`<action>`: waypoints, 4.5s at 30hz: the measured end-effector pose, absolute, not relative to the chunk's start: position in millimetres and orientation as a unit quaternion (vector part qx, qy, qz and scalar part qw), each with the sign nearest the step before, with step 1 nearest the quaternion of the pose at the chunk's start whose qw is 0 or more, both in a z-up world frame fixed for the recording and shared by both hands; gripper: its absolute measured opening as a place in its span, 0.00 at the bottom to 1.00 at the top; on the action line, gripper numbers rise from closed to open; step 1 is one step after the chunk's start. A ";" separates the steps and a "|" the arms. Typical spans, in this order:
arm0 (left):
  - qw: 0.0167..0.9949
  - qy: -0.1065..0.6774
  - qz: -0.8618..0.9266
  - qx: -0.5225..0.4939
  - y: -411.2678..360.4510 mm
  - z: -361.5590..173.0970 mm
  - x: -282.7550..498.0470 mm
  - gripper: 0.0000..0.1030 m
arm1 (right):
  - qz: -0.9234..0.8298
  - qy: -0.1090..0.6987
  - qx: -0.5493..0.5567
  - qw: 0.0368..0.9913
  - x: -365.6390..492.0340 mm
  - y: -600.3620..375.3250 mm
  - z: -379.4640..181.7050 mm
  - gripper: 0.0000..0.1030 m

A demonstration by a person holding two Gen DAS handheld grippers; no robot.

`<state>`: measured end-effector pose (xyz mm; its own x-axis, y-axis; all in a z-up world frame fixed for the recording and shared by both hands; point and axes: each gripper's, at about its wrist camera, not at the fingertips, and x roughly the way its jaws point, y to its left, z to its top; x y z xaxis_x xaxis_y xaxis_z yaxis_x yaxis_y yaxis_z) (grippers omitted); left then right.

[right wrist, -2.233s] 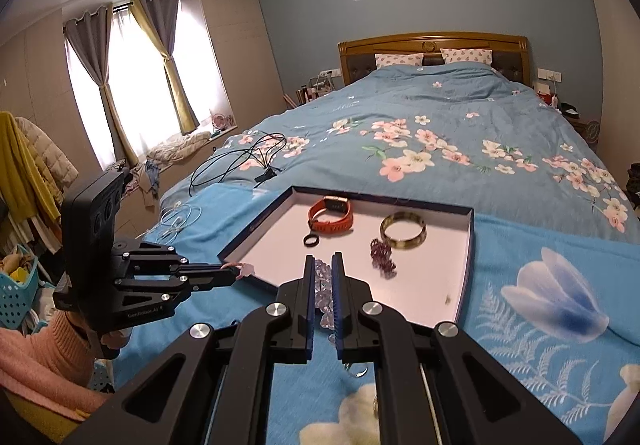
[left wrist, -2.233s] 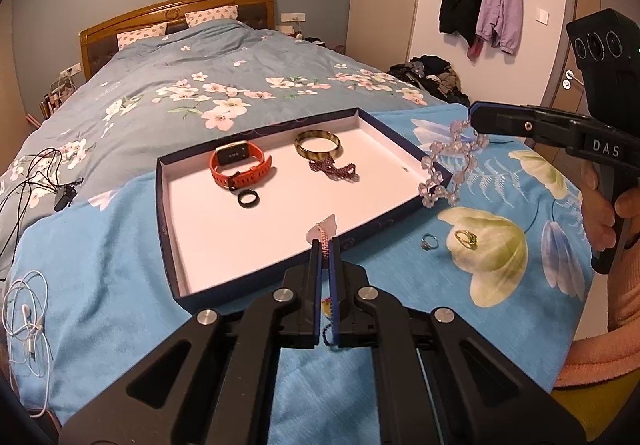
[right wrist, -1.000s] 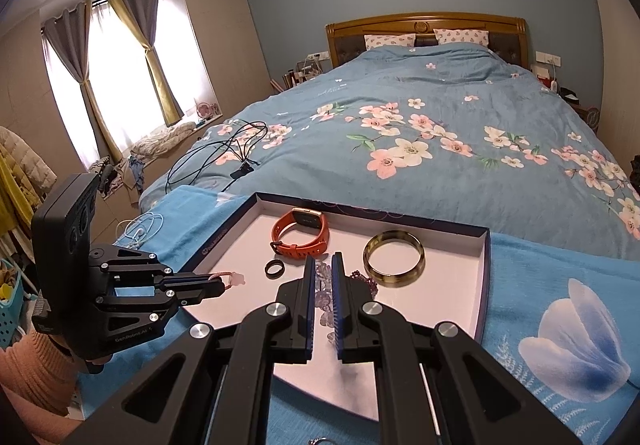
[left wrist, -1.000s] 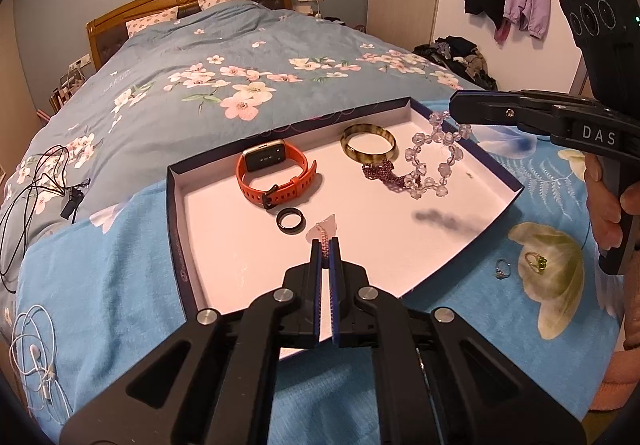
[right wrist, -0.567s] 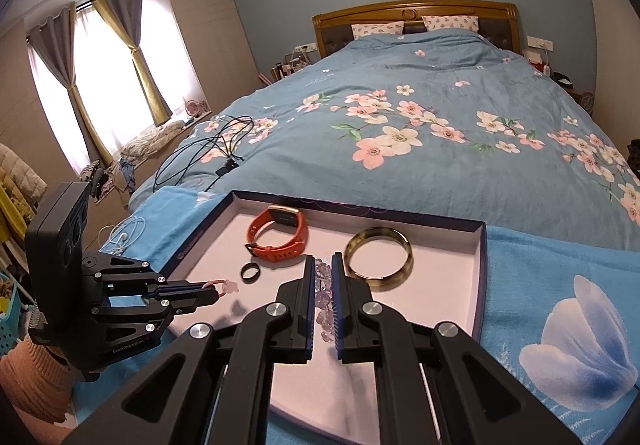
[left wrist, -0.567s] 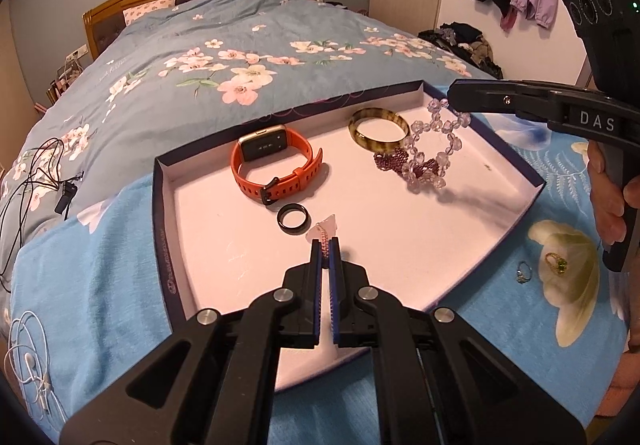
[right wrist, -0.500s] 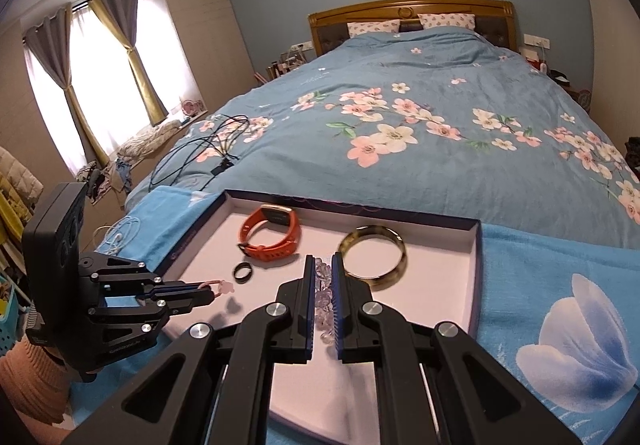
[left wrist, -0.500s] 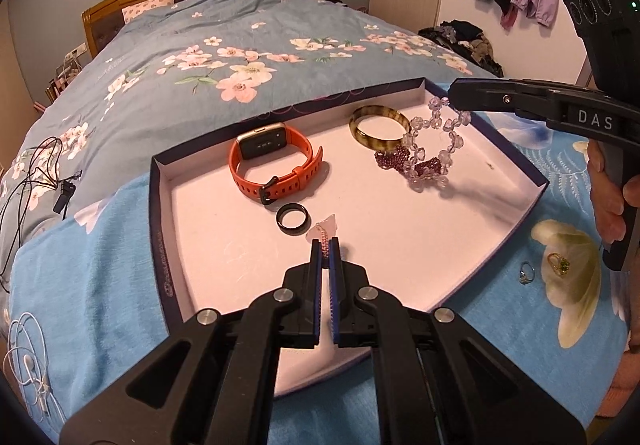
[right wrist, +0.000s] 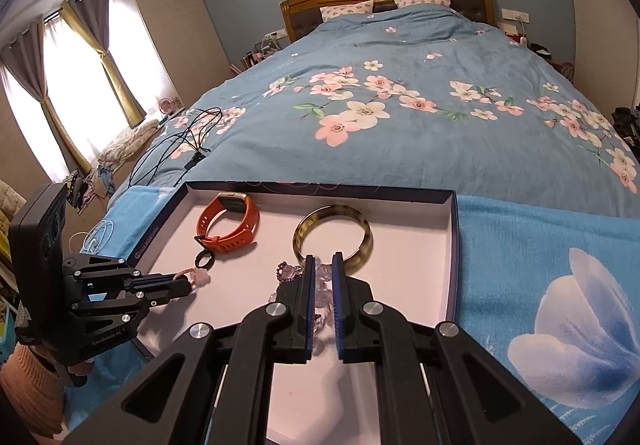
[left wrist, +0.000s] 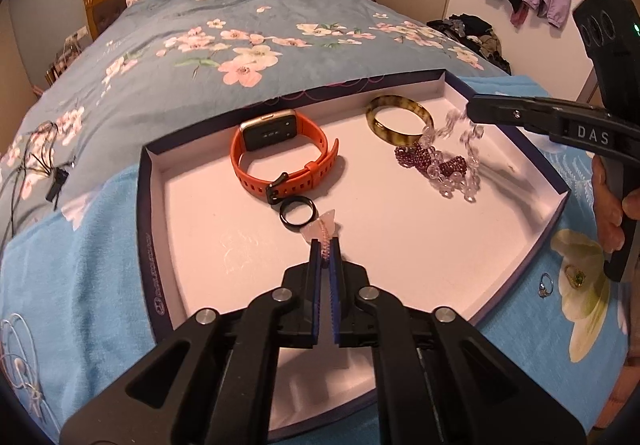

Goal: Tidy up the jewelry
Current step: 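Open the left gripper to drop the pink hair tie into the box, then grasp the green-bead black hair tie with left gripper while right grasps the green-stone gold ring, then carry both items over the box and open right then left gripper to drop them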

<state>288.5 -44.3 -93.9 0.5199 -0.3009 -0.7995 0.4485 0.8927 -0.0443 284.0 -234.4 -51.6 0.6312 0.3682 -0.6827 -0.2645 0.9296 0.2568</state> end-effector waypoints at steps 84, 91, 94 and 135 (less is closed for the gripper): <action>0.875 0.424 -0.225 0.059 -38.1 -97.9 134.8 0.20 | 0.153 0.432 0.003 0.889 126.7 -240.3 -84.8 0.23; 0.877 0.421 -0.225 0.054 -35.3 -96.8 134.3 0.20 | 0.148 0.433 0.002 0.889 127.1 -241.4 -85.0 0.11; 0.878 0.418 -0.227 0.053 -34.4 -95.6 133.2 0.20 | 0.149 0.429 -0.001 0.891 125.5 -240.4 -83.6 0.10; 0.906 0.357 -0.221 0.048 -27.7 -48.1 144.5 0.20 | 0.200 0.344 0.010 0.917 150.2 -222.9 -25.8 0.09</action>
